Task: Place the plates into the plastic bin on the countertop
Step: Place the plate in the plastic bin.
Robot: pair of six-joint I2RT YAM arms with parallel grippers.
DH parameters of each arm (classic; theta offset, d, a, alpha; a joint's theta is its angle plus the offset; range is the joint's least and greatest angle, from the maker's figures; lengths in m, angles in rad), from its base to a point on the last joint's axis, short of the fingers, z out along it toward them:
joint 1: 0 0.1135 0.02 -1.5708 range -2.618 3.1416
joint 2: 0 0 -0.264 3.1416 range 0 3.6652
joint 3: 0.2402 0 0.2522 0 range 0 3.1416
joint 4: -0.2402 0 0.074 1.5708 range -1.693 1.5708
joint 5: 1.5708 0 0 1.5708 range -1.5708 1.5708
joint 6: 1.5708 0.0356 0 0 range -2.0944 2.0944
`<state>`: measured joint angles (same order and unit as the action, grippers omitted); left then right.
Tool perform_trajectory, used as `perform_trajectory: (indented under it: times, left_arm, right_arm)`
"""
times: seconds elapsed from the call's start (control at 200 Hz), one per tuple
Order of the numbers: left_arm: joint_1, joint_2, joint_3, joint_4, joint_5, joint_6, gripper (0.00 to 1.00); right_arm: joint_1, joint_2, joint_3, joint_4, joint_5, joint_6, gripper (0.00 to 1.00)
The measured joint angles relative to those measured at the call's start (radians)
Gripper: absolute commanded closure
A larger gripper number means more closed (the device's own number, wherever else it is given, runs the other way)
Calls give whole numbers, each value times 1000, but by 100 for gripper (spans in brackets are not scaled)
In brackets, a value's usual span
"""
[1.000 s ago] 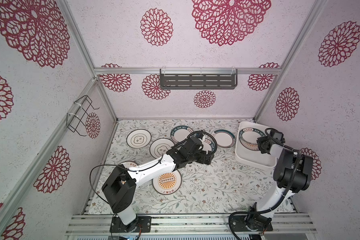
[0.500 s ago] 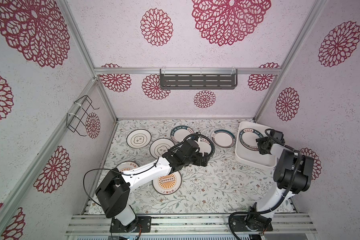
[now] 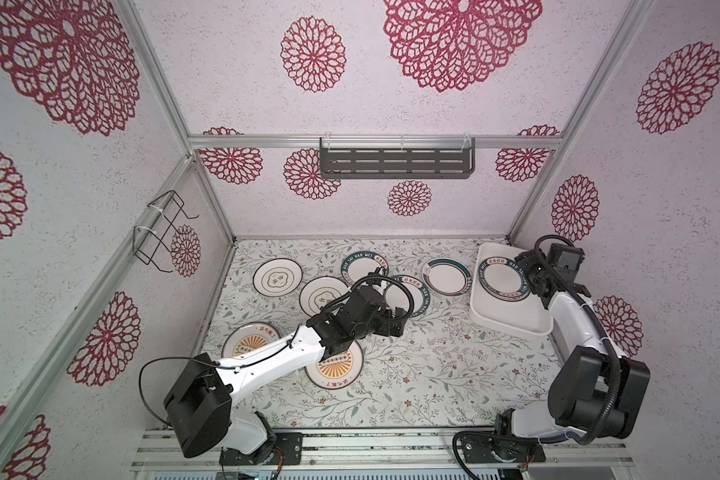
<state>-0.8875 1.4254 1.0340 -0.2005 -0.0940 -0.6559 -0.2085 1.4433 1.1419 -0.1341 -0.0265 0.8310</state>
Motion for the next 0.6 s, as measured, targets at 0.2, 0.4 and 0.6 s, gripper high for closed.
perform_trajectory:
  times: [0.2, 0.4, 0.6]
  left_arm:
    - [16, -95, -68, 1, -38, -7, 3]
    - [101, -138, -152, -1, -26, -43, 3]
    - [172, -161, -195, 7, 31, -63, 3]
  right_arm:
    - [254, -26, -37, -15, -4, -27, 14]
    - [474, -19, -95, -19, 21, -11, 14]
    - [602, 47, -185, 88, 27, 92, 18]
